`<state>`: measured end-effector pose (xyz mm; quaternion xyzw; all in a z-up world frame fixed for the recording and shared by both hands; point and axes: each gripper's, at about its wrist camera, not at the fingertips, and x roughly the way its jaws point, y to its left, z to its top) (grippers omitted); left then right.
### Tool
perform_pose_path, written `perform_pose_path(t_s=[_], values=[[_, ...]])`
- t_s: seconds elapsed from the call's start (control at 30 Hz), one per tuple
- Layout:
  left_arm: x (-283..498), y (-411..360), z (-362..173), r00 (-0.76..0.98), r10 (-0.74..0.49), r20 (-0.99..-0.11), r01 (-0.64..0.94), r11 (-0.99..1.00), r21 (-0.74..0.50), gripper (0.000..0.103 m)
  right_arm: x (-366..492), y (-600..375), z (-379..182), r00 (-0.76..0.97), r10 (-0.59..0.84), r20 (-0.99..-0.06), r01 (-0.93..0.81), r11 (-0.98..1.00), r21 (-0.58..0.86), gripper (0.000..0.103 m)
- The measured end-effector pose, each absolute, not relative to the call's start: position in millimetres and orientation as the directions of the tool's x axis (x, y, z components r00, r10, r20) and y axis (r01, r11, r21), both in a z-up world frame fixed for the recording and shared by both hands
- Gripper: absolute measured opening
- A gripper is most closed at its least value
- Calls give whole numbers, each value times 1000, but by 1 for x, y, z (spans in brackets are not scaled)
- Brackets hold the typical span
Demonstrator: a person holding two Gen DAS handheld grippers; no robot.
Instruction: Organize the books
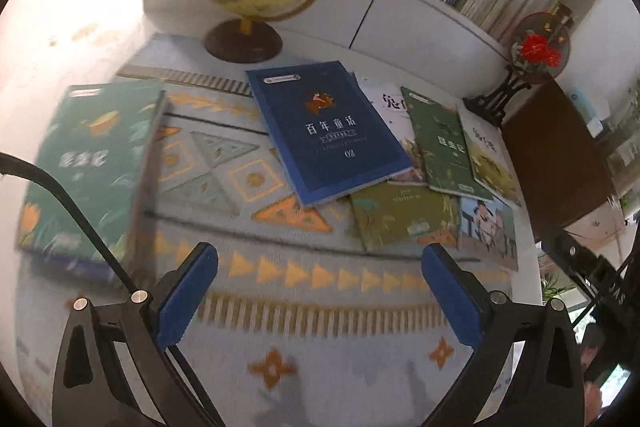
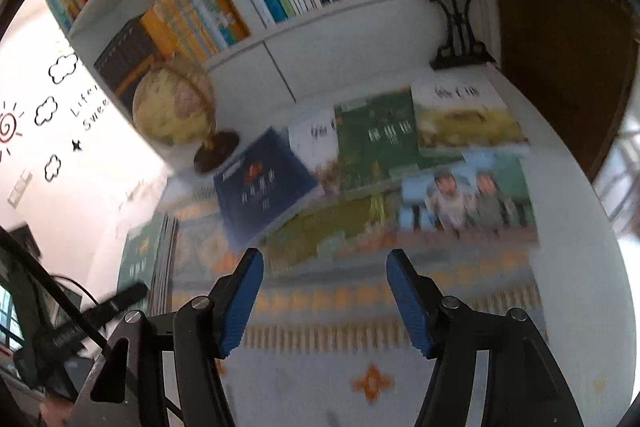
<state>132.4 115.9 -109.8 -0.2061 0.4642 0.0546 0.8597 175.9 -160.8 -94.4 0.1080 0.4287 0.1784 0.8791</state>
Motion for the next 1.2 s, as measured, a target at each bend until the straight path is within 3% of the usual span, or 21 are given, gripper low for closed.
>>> perform_pose_path(t_s=[0.27,0.4,0.53,1.07,1.2], values=[[210,138,-156,490,-122,-863,-280,916,-288,100,266,-105,-130,510,389,-767,-295,917,268,62],[230,149,-176,479,-171,-861,-294,893,-341,91,297,-79,-152,483,379,-789,-341,912,229,62],[239,149,-188,470,-189,-862,-290,890,-353,84,324,-58,-172,438,370,-819,-384,901,202,54],[250,147,-205,472,-217,-854,-262,891,-371,83,370,-19,-215,300,383,-874,-463,859,218,55],[249,142,-206,475,-280,-834,-218,881,-420,83,358,-12,-216,244,430,-870,-502,823,266,55]])
